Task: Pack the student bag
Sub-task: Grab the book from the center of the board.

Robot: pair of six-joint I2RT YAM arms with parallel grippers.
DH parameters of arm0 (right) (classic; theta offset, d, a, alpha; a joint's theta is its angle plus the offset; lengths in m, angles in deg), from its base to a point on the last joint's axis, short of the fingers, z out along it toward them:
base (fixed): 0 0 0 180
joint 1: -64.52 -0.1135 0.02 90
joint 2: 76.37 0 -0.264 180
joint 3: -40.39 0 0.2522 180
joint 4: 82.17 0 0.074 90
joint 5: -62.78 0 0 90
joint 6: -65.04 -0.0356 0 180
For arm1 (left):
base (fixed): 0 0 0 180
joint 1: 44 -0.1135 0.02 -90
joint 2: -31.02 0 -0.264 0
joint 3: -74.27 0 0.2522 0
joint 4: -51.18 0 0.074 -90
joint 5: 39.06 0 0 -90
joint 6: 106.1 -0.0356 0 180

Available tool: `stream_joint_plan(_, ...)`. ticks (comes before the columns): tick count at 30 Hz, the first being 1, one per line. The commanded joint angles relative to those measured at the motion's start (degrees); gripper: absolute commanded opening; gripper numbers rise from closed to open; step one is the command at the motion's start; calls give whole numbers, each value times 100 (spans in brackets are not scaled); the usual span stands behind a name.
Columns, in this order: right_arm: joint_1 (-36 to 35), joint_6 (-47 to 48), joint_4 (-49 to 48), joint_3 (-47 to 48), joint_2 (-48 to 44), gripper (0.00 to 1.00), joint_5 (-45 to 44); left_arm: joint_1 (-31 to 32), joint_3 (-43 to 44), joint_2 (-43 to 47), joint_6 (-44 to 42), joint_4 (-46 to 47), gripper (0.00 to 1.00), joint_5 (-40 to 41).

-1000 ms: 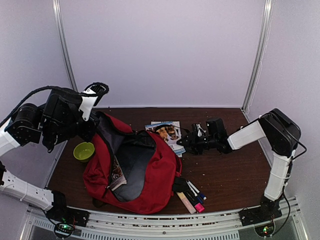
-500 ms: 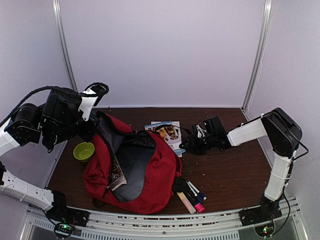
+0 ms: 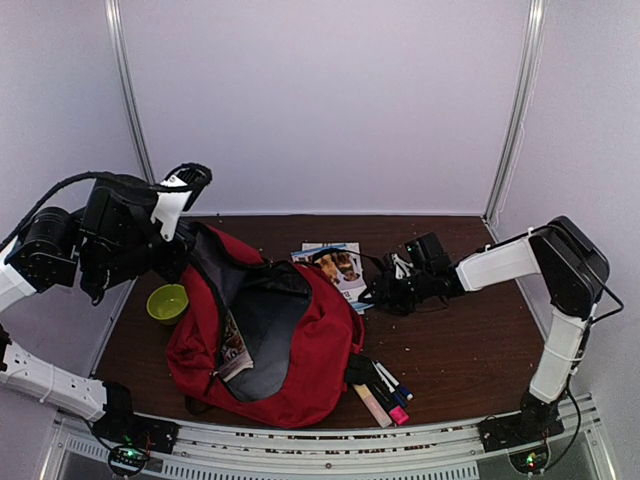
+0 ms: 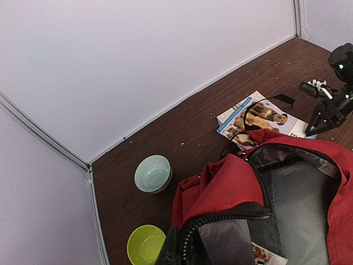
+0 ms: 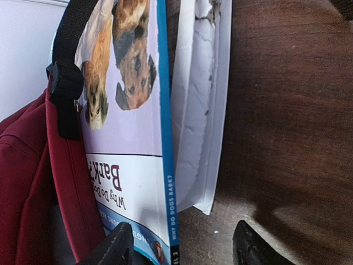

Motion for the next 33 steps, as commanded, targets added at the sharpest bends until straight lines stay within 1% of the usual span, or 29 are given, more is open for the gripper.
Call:
stream_joint_plan(1, -122, -143, -118, 228, 252, 61, 96, -39, -9, 142, -33, 340, 0, 25)
stream_joint_plan(4, -119, -120, -106, 245, 272, 43, 118, -39, -14, 163, -27, 336, 0, 16)
stream_joint_plan(7, -51, -91, -111, 65, 101, 17, 56, -39, -31, 170, -23, 336, 0, 11)
stream_joint_plan(8, -11, -91, -160, -42, 12, 10, 37, -39, -35, 170, -23, 334, 0, 15)
stream_joint_plan(9, 39, -96, -186, -163, -65, 6, 19, -39, -36, 170, -18, 336, 0, 24)
stream_joint_plan(12, 237, -57, -194, -469, -271, 1, 42, -39, -44, 153, -20, 335, 0, 20)
stream_joint_plan(15, 426, -23, -177, -742, -473, 0, 122, -39, -36, 135, -35, 336, 0, 12)
stream_joint_plan(18, 566, 192, 53, -895, -841, 0, 39, -39, -27, 134, -40, 336, 0, 24)
stream_joint_plan(22, 651, 510, 605, -786, -1245, 8, -113, -39, -25, 127, -40, 344, 0, 25)
stream_joint_plan(25, 684, 635, 812, -648, -1275, 13, -117, -39, -27, 117, -33, 345, 0, 9)
stream_joint_plan(28, 716, 610, 787, -648, -1160, 13, -89, -39, -35, 118, -21, 337, 0, -9)
stream_joint_plan(31, 731, 545, 661, -789, -1116, 20, -149, -39, -52, 149, -22, 336, 0, -43)
stream_joint_plan(33, 747, 556, 660, -860, -1112, 22, -241, -39, -70, 167, -23, 341, 0, -38)
